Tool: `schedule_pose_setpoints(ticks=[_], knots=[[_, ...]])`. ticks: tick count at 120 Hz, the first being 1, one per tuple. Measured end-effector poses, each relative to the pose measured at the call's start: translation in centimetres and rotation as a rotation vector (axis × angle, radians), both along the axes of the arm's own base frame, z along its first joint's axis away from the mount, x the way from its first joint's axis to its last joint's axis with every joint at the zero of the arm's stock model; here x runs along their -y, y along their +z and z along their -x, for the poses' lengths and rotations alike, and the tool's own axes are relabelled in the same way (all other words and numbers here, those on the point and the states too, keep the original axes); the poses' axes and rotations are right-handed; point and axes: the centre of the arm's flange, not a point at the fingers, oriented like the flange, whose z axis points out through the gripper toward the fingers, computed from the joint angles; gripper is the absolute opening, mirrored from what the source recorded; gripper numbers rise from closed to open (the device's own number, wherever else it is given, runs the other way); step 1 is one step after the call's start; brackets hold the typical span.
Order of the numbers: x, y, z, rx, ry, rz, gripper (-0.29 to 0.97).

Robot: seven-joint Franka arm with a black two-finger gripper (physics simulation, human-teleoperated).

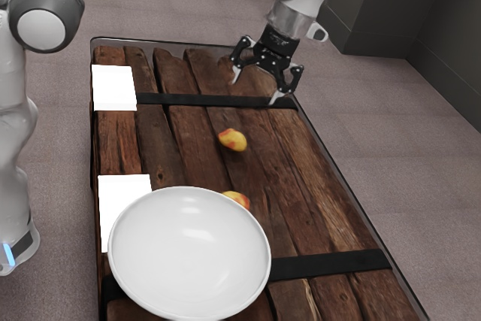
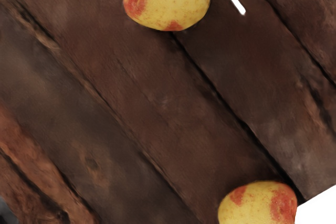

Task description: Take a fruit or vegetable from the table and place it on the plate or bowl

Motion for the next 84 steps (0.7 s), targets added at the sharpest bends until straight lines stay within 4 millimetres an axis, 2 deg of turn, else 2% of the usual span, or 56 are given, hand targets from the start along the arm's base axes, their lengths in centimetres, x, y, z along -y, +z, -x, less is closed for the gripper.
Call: schedule_pose_setpoints(ticks=[13, 25, 33, 44, 50, 54, 62, 67, 71, 78, 84], knots=[[-1.1, 0.6, -1.3, 0.090, 0.220, -0.028, 0.68], [-0.2, 1.2, -1.9, 0.138, 0.360, -0.029, 0.68], [0.2, 2.3, -1.6, 0.165, 0.450, -0.006, 0.68], [-2.5, 2.5, -1.6, 0.168, 0.615, 0.008, 0.68], [-4.7, 2.3, 0.0, 0.145, 0.689, 0.038, 0.68], [-6.3, 1.9, 1.4, 0.126, 0.737, 0.052, 0.68], [-10.8, 0.8, 2.7, 0.096, 0.866, 0.064, 0.68], [-12.8, -1.0, 4.7, 0.060, 0.933, 0.072, 0.68], [-12.9, -2.3, 5.9, 0.040, 0.960, 0.078, 0.68], [-11.7, -5.0, 7.3, 0.009, 0.974, 0.084, 0.68], [-12.5, -6.5, 7.5, 0.003, 1.012, 0.088, 0.68]])
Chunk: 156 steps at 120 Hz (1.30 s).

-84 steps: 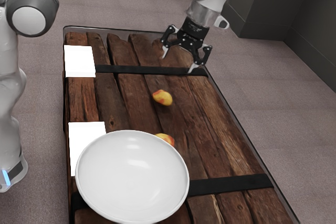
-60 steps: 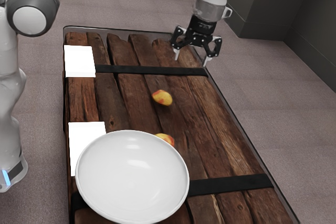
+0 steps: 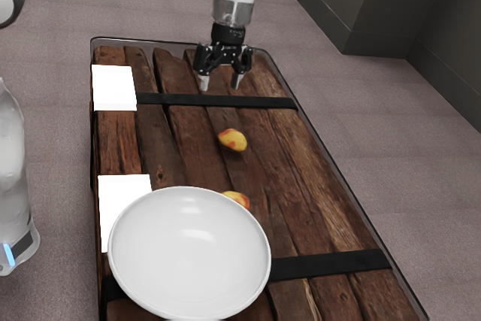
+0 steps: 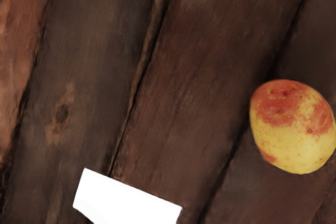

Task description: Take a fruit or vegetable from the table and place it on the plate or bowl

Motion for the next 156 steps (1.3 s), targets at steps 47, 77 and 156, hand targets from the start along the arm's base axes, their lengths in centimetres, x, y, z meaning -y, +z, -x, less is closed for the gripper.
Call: schedule_pose_setpoints(ticks=[47, 77, 156], knots=[[2.7, -5.8, -0.1, 0.002, 0.187, 0.036, 0.68], [2.7, -7.7, 0.0, 0.022, 0.307, 0.029, 0.68], [-2.8, -10.9, -5.2, 0.038, 0.431, -0.002, 0.68]])
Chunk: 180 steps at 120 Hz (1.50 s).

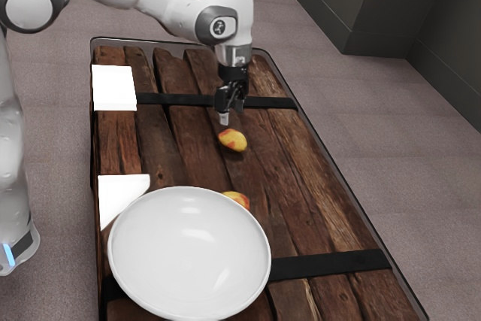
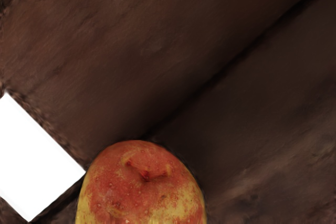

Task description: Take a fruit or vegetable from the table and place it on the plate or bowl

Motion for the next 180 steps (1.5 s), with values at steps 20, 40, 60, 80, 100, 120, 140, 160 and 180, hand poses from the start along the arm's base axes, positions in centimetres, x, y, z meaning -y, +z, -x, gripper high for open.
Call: schedule_pose_setpoints(ticks=[20, 40, 60, 80, 100, 120, 140, 160, 180], knots=[[2.1, -0.7, -0.4, 0.015, -0.031, 0.002, 0.68], [2.3, -1.7, 0.1, 0.012, -0.018, 0.026, 0.68], [3.5, -2.6, 0.3, 0.007, -0.032, 0.035, 0.68], [2.3, -2.9, 0.5, 0.010, -0.008, 0.040, 0.68], [0.6, -4.2, 0.3, 0.001, 0.017, 0.031, 0.67], [-0.2, -5.7, -0.8, 0.003, 0.029, 0.010, 0.67], [-0.1, -6.0, -1.7, 0.023, 0.025, -0.007, 0.67], [2.0, -5.8, -2.8, 0.049, -0.013, -0.017, 0.63], [2.8, -5.6, -3.0, 0.072, -0.010, -0.001, 0.51]])
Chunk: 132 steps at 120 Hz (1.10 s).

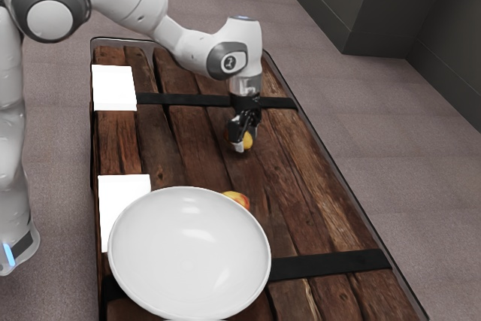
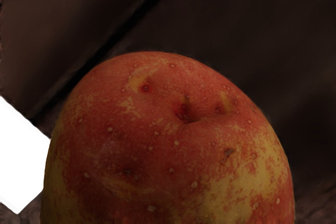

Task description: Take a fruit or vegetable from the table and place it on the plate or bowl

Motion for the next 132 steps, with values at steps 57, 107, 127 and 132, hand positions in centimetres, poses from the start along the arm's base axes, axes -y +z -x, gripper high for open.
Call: schedule_pose_setpoints(ticks=[57, 107, 127, 132], knots=[[-1.7, 0.4, 0.8, 0.021, 0.043, 0.020, 0.29], [21.4, 10.2, 2.9, 0.171, -0.378, -0.095, 0.28], [32.0, 8.7, 5.8, 0.144, -0.519, -0.147, 0.27], [34.1, 8.7, 6.8, 0.144, -0.542, -0.156, 0.27]])
